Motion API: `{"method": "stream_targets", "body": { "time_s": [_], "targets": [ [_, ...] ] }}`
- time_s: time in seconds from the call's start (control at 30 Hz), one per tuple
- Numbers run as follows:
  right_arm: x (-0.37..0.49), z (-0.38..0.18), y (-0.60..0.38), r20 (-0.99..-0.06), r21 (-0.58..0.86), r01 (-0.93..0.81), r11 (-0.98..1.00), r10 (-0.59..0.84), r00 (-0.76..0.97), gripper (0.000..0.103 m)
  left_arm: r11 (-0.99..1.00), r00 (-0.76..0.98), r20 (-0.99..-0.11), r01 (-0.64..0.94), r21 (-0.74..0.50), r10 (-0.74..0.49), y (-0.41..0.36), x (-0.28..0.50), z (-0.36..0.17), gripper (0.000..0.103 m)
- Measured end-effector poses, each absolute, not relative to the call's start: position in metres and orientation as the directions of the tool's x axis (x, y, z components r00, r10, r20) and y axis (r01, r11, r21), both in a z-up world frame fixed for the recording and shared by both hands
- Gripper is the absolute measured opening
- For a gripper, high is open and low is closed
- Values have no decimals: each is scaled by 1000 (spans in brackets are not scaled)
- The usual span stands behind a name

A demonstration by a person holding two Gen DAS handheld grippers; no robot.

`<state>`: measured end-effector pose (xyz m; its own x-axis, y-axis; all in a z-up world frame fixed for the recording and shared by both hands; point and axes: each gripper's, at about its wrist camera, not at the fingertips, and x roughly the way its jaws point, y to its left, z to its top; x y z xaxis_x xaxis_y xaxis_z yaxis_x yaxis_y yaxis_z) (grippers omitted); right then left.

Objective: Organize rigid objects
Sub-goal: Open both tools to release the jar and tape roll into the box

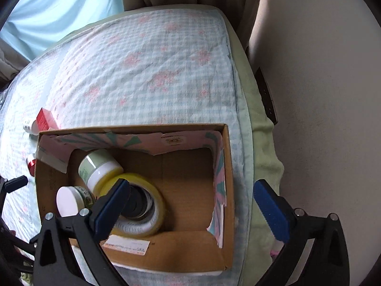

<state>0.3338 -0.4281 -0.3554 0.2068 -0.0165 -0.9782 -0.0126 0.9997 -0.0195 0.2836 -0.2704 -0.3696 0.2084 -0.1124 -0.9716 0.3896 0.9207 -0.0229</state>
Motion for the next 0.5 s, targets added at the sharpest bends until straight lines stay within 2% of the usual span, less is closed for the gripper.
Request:
{"method": "stream_targets", "body": {
  "time_s": [0.27, 0.5],
  "targets": [
    [326, -336, -425, -972, -31, -15, 999, -27, 234, 103, 926, 235, -966, 378, -16, -112, -268, 276, -354, 103],
    [313, -310, -422, -966, -56, 2, 998, -54, 254, 103, 936, 282, -952, 351, -13, -119, -260, 264, -319, 103]
  ]
}}
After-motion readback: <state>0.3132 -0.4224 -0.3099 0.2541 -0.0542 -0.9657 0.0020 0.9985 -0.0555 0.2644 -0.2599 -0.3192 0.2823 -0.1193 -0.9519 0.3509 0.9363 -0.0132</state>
